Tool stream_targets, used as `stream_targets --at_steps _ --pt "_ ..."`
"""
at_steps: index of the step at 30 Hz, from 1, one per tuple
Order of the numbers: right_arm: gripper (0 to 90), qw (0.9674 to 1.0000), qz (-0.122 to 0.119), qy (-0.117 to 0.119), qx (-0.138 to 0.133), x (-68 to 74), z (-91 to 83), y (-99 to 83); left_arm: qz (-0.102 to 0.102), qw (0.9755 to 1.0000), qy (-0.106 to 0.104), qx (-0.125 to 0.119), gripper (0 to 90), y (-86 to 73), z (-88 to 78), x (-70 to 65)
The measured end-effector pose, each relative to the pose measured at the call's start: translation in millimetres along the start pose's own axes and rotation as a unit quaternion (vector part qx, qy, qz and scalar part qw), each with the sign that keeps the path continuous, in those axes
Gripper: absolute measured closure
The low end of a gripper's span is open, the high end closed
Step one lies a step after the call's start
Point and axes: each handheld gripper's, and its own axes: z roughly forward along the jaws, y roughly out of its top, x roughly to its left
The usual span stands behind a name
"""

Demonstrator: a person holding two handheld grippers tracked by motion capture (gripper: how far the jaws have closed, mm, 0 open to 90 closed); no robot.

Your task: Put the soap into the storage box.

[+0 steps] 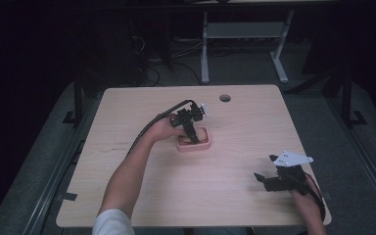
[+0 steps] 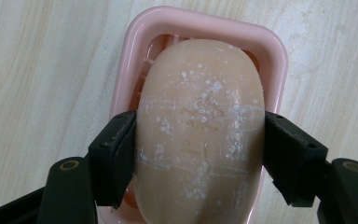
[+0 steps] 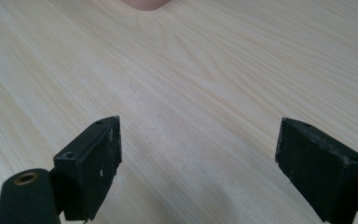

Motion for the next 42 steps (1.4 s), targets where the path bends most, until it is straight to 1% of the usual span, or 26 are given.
stream_targets --at_steps 9,14,17,21,22,24,25,27,28,30,34,36,40,41,42 --pt "13.8 1.0 -0.002 0.001 0.0 0.2 0.5 0.3 -0.003 1.0 0.0 -0.001 31.2 0.1 0.7 0.2" --pt "13.8 1.0 -0.003 0.001 0.0 0.4 0.6 0.4 0.0 1.0 0.005 0.006 31.2 0.4 1.4 0.4" --pt "13.8 1.0 -0.002 0.002 0.0 0.4 0.6 0.4 -0.001 0.9999 0.01 0.004 31.1 0.7 2.1 -1.4" --pt "13.8 1.0 -0.003 0.003 0.0 0.9 1.3 0.6 0.002 0.9999 0.012 0.008 30.9 0.8 2.2 -2.0" --pt "13.8 1.0 -0.003 0.003 0.0 1.1 1.3 0.6 0.002 0.9999 0.012 0.007 30.9 0.8 1.7 -2.1" --pt "13.8 1.0 -0.003 0.003 0.003 1.4 1.3 0.8 -0.003 1.0 0.005 -0.005 28.5 0.8 -1.5 -1.7" --pt "13.8 1.0 -0.003 0.003 0.003 1.4 1.4 0.9 -0.001 0.9999 0.005 -0.008 29.1 0.7 -3.3 -1.4" --pt "13.8 1.0 -0.008 0.002 0.002 0.7 1.9 0.8 -0.001 1.0 0.006 -0.006 28.0 0.0 -5.8 -2.0" --pt "13.8 1.0 -0.004 0.003 0.003 1.5 1.8 1.2 -0.002 1.0 0.006 -0.007 27.9 -0.4 -5.9 -2.6" --pt "13.8 1.0 -0.005 0.003 0.003 1.8 2.2 1.4 0.002 1.0 0.008 -0.003 27.3 -1.4 -6.5 -3.7" --pt "13.8 1.0 -0.006 0.005 0.003 2.4 2.4 1.7 0.004 0.9999 0.012 -0.005 26.9 -2.4 -9.4 -7.5" --pt "13.8 1.0 -0.005 0.004 0.004 1.8 2.3 1.2 0.008 0.9999 0.015 -0.003 26.4 -3.1 -11.3 -9.8" --pt "13.8 1.0 -0.003 0.002 0.003 0.6 1.5 0.7 0.008 0.9997 0.019 -0.01 26.3 -6.9 -14.9 -13.4" --pt "13.8 1.0 -0.002 0.002 0.003 1.0 1.6 0.8 0.012 0.9996 0.022 -0.011 26.2 -8.2 -16.3 -13.6" --pt "13.8 1.0 -0.002 0.003 0.004 1.5 2.0 0.9 0.009 0.9996 0.02 -0.016 26.1 -9.3 -16.7 -14.4"
